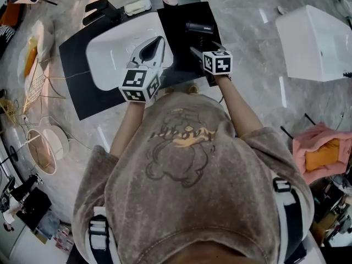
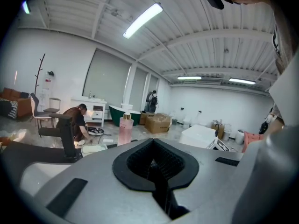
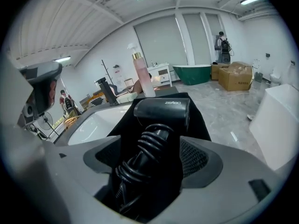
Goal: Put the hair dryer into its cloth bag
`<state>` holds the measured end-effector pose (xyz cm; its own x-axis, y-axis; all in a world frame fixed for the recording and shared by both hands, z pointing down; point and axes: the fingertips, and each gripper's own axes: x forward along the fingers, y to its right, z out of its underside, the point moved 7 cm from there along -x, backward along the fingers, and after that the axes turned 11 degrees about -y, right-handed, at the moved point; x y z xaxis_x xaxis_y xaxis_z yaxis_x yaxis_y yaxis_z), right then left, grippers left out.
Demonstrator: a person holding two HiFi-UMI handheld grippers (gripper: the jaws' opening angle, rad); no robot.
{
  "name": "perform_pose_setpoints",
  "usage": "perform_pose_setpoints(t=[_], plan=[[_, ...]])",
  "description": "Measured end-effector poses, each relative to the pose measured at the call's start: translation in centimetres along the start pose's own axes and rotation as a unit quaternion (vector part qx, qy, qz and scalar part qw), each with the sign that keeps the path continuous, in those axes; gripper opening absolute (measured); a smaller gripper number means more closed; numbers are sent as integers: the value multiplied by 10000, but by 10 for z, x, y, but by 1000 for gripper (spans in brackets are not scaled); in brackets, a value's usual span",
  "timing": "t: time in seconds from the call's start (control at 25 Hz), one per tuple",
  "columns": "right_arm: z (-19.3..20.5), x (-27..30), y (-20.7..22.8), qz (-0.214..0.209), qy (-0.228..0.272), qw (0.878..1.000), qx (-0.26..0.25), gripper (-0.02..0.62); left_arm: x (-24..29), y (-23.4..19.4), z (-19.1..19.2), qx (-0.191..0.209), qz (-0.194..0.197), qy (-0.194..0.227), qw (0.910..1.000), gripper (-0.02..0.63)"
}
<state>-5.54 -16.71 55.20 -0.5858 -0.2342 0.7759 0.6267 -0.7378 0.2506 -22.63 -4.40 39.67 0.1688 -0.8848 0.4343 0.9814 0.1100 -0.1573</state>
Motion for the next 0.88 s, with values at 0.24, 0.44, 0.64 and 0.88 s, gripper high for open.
perform_pose_setpoints(t=[0.24,0.44,0.64,0.88], plan=[[0,13,-1,61,-301,9995,-118,347,1,1,5,-57,4,-85,9999,18],[1,18,0,-36,-517,9986,46,351,4,3,7,-89,19,-121,9999,18],[1,22,-1,-40,-642,9978,154,334,7,4,8,-106,32,-126,9999,18],[0,18,5,109,-662,9964,509,245,4,1,9,-164,-1,-104,9998,18]])
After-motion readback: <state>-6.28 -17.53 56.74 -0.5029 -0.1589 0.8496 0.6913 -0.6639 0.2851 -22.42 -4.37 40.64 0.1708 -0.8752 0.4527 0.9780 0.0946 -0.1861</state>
